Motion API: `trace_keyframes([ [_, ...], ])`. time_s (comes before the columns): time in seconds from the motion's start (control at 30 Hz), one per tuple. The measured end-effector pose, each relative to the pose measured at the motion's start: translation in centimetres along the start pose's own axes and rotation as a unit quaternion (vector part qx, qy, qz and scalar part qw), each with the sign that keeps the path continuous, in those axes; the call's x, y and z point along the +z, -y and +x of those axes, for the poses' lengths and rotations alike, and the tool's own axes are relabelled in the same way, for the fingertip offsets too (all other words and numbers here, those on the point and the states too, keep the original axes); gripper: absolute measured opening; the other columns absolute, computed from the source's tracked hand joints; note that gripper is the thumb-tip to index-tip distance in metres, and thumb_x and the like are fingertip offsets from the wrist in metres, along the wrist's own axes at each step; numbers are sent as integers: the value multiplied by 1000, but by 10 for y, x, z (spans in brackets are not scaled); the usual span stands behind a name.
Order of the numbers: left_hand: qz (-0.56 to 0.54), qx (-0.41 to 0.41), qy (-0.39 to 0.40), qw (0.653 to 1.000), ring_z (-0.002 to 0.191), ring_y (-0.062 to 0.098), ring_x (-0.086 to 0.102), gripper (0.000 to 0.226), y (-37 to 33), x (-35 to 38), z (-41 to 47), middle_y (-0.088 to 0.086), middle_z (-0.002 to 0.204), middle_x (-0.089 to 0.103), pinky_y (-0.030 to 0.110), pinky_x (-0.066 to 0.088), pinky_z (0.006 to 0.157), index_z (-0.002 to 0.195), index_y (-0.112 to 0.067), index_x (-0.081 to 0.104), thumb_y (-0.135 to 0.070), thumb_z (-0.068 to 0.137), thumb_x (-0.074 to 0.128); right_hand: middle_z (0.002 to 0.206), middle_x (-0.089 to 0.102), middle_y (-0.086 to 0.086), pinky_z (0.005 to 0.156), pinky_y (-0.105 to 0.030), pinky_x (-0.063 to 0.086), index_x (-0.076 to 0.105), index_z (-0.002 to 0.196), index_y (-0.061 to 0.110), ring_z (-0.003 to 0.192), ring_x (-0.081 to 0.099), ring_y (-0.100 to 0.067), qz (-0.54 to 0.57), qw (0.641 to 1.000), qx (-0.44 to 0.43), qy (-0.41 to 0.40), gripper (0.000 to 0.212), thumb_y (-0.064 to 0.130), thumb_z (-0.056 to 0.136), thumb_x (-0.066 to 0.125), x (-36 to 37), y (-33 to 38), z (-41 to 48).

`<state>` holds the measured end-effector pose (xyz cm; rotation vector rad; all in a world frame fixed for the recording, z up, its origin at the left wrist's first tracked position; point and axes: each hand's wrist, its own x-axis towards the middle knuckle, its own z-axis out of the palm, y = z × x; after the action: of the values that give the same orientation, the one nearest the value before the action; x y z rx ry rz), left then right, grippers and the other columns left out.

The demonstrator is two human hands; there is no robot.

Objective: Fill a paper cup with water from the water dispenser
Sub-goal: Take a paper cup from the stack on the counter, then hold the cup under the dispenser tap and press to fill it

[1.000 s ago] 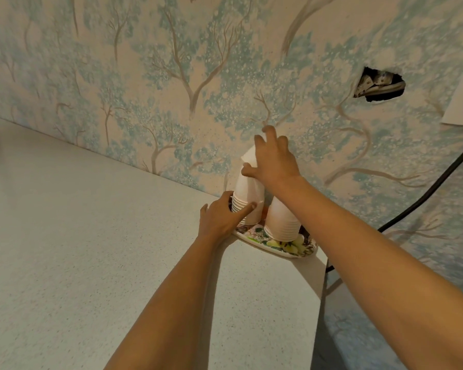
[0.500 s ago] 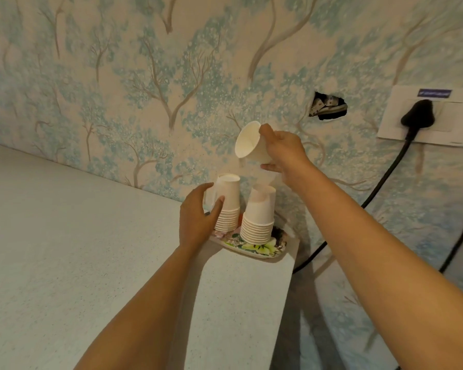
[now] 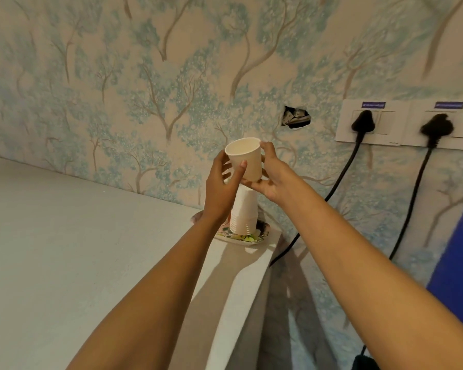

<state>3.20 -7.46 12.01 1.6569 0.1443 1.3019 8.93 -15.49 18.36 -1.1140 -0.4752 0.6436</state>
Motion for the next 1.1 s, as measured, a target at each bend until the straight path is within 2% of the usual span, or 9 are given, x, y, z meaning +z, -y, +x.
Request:
trace_keyframes([
  [0.1,12,-6,-5,1000,112,12,53,52,-11,1,-8,6,135,53,-1,44,72,137,-15,40,-30,90,56,107,55,-12,93,-51,50,44,131,14,109,56,-34,-55,998,3,7,49,45,93,42,-7,-1,-18],
  [0.2,25,-11,-4,1000,109,11,53,50,-18,0,-16,7,134,54,-2,43,70,136,-14,41,-30,90,55,114,55,-6,95,-51,49,44,133,22,108,56,-29,-130,991,-7,9,51,52,92,39,-16,-4,-32],
  [0.27,31,-20,-1,999,109,12,53,49,-24,0,-23,6,134,54,3,46,74,135,-15,42,-31,91,54,120,56,-2,89,-44,48,44,133,25,111,54,-24,-186,982,-32,6,51,54,92,36,-22,-6,-40],
  [0.37,24,-40,6,999,116,18,54,50,-33,0,-35,8,134,55,24,49,91,136,-13,42,-33,91,53,122,57,0,77,-27,42,48,131,19,107,53,-17,-278,954,-110,8,48,48,94,36,-32,-13,-51],
  [0.47,16,-60,17,998,118,20,54,49,-42,0,-47,8,134,55,24,48,89,137,-14,42,-32,92,51,133,56,-4,87,-27,43,48,133,15,113,54,-16,-336,927,-166,15,47,40,93,45,-41,-21,-62],
  [0.67,12,-83,49,995,118,19,52,51,-61,-3,-75,7,135,52,30,47,93,137,-16,39,-31,90,54,133,56,-6,92,-30,47,43,134,14,117,56,-22,-378,904,-198,0,55,31,85,63,-46,-29,-98],
  [0.9,-16,-105,80,991,112,12,48,61,-87,-18,-117,-1,126,49,5,47,66,136,-15,35,-28,84,64,132,54,-9,81,-27,47,41,133,11,110,59,-25,-401,892,-201,-43,62,15,79,70,-42,-45,-147],
  [1.03,-47,-114,110,986,111,12,50,67,-103,-30,-152,-3,123,48,13,47,78,136,-15,33,-25,81,69,131,52,-8,84,-31,50,40,130,10,110,57,-24,-393,899,-180,-72,64,8,75,71,-40,-59,-190],
  [1.1,-61,-119,120,984,111,12,52,68,-111,-32,-173,0,125,48,12,50,74,134,-14,32,-22,79,71,130,52,-10,91,-39,52,39,127,8,109,56,-23,-379,906,-168,-86,61,4,74,69,-41,-69,-214],
])
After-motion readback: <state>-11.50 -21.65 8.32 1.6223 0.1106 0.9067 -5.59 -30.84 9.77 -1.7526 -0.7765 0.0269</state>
